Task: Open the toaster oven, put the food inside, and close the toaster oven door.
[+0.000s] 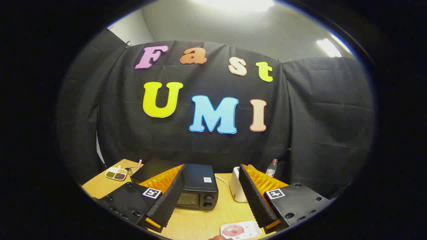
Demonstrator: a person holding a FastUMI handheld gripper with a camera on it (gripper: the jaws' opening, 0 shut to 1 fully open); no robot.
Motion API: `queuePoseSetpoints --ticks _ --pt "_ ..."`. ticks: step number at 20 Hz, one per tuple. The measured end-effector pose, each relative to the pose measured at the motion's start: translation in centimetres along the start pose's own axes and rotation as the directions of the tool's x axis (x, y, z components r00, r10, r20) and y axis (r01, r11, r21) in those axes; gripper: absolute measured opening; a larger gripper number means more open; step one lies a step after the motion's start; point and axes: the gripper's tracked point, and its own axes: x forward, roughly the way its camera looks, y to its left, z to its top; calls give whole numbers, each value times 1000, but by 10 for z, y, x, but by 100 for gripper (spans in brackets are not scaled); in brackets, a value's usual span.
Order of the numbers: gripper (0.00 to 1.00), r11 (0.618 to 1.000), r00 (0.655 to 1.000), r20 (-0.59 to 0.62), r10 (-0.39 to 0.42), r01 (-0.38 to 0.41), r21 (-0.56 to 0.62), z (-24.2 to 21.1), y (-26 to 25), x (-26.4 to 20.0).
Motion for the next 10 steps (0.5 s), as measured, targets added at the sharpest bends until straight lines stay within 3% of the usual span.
queuePoseSetpoints --ticks 10 --pt "98 1000 1000 -9 8 -7 23 -2 1 -3"
